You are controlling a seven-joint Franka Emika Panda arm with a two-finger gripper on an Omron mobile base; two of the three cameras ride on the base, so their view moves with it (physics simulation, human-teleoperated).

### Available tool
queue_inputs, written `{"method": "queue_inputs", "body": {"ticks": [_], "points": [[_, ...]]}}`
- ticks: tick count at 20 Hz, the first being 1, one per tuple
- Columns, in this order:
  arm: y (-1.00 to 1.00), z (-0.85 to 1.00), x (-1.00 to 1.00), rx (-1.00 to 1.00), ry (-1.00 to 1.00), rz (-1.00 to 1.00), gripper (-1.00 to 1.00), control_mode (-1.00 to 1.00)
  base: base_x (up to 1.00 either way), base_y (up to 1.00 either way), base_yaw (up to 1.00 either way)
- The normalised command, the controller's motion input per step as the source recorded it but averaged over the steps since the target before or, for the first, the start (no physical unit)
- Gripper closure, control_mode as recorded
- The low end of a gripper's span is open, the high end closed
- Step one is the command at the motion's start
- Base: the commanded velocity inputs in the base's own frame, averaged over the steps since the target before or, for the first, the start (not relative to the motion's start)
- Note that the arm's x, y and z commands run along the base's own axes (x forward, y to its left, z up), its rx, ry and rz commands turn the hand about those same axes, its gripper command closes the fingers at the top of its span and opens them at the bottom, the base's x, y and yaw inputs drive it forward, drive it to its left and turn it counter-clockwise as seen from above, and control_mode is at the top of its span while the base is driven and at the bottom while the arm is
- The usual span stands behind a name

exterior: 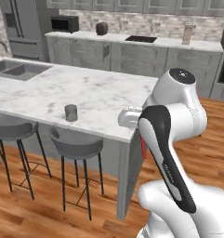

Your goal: Take a straw from the drawer in front and place it inside the glass cup on the dining counter.

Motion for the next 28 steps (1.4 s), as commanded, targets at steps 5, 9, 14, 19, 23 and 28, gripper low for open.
{"method": "queue_inputs", "body": {"ticks": [5, 9, 14, 19, 23, 28], "points": [[0.00, 0.00, 0.00, 0.00, 0.00, 0.00, 1.00, 1.00, 0.05, 0.97, -0.43], [0.00, 0.00, 0.00, 0.00, 0.00, 0.00, 1.00, 1.00, 0.00, 0.94, -0.44], [0.00, 0.00, 0.00, 0.00, 0.00, 0.00, 1.00, 1.00, 0.11, 0.95, -0.42], [0.00, 0.00, 0.00, 0.00, 0.00, 0.00, 1.00, 1.00, 0.36, 0.76, -0.32], [0.00, 0.00, 0.00, 0.00, 0.00, 0.00, 1.00, 1.00, 0.38, 0.61, -0.28], [0.00, 0.00, 0.00, 0.00, 0.00, 0.00, 1.00, 1.00, 0.53, 0.53, -0.27]]}}
